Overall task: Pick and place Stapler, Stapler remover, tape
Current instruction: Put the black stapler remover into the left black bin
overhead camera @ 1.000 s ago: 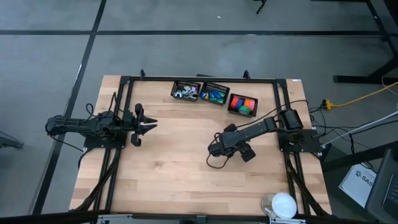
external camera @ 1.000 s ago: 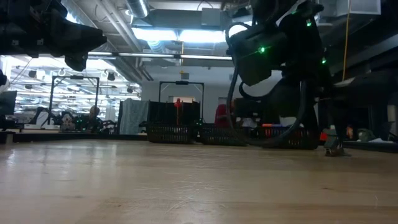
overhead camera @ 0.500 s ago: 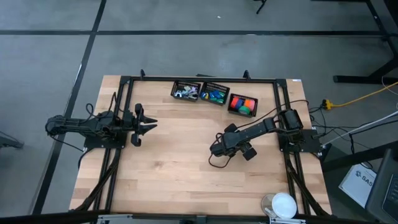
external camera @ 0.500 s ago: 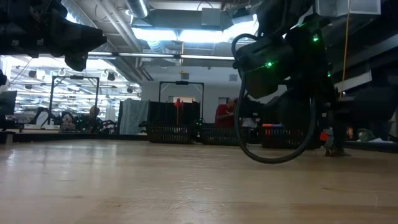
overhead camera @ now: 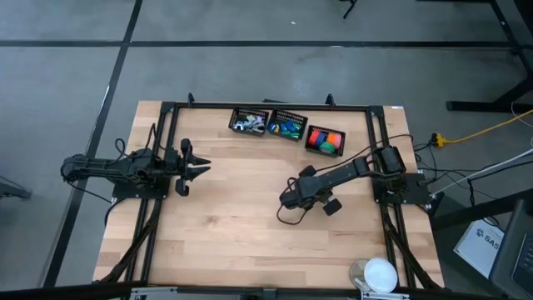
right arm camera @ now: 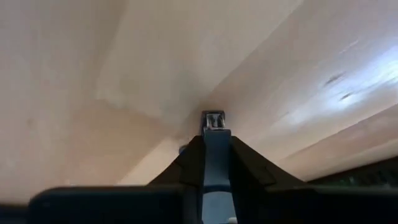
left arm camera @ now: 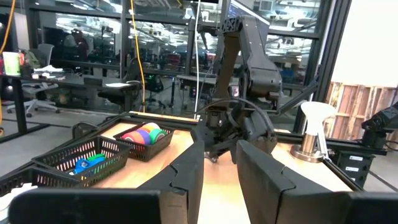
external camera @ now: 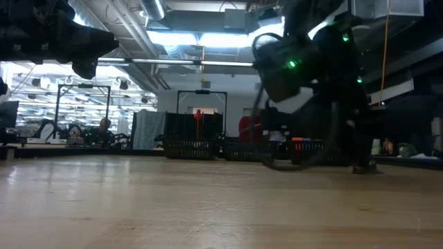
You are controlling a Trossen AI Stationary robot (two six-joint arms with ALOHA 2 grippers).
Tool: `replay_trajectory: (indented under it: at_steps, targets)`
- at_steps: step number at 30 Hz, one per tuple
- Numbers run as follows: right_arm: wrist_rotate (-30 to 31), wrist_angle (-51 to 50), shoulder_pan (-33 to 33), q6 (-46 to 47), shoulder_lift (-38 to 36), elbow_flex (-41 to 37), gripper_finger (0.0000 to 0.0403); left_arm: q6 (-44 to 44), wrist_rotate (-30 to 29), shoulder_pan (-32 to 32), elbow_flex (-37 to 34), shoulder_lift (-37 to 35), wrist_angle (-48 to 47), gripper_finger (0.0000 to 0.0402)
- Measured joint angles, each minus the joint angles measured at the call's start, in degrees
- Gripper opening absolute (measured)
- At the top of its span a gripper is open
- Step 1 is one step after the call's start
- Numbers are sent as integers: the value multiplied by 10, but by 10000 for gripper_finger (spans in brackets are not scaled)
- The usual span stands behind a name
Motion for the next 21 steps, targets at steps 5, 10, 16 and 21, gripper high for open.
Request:
replay_trajectory:
  at_steps: [5, 10, 16, 21]
  targets:
    - [-28, 9, -10, 20, 0, 45, 48, 0, 0, 0, 0, 0, 0, 91]
    - [-58, 37, -25, 18, 0, 92, 48, 0, 0, 0, 0, 0, 0, 91]
    - [-92, 104, -46, -8, 0, 137, 48, 0, 0, 0, 0, 0, 0, 91]
    - [-122, 171, -72, -13, 0, 161, 48, 0, 0, 0, 0, 0, 0, 91]
